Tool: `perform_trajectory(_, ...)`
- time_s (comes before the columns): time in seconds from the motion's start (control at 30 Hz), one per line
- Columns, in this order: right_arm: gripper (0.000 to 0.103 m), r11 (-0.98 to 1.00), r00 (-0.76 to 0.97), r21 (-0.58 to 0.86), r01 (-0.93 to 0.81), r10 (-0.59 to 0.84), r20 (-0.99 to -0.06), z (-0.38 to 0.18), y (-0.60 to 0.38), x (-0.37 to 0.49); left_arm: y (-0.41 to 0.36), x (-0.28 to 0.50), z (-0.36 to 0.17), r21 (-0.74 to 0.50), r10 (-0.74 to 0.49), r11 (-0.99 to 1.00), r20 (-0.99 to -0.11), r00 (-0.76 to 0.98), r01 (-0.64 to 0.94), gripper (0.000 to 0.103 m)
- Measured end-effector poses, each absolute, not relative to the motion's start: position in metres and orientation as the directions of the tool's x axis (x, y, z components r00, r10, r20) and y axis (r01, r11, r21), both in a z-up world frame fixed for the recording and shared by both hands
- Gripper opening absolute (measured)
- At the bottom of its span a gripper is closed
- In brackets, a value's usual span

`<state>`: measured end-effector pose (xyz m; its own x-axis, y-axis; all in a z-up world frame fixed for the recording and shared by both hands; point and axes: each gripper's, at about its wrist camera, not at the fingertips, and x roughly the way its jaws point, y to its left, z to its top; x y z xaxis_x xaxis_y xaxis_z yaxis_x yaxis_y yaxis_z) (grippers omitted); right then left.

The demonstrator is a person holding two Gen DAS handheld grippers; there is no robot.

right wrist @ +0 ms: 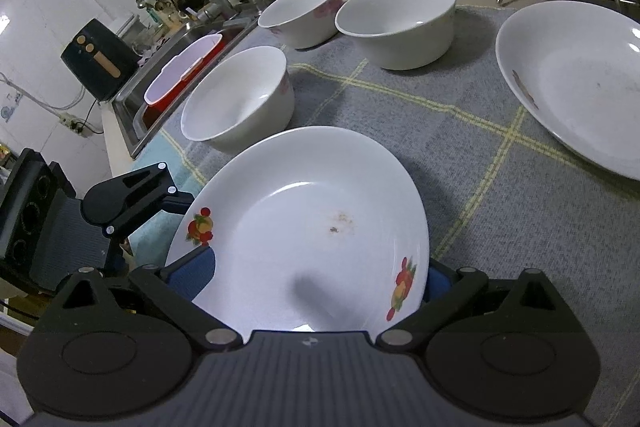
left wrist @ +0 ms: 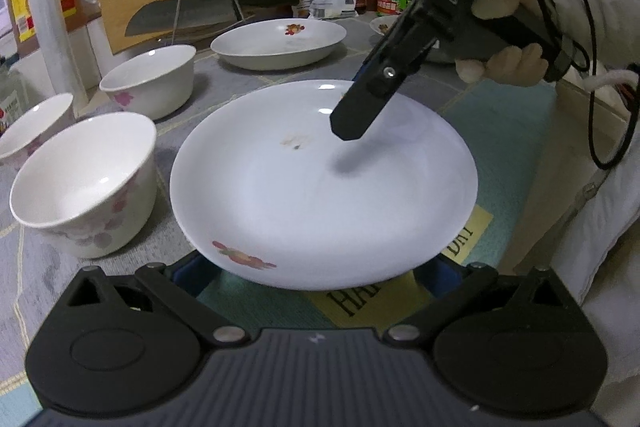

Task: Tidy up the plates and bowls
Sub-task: 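Lift and carry the large plate toward the stained plate with the right tool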

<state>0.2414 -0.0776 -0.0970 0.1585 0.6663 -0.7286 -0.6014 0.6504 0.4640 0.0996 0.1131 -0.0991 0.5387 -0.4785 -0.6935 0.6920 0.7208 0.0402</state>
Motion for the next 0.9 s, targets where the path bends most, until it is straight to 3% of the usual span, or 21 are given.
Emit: perform_trajectory(0.9,0.103,0.652,0.173,0.423,-0.629,0.648,-0.742,-0.073,-0.088,0.235,0.101,0.101,-0.078,0.046,-0.475,0.725,-0.689,0.547,0.687,0.102)
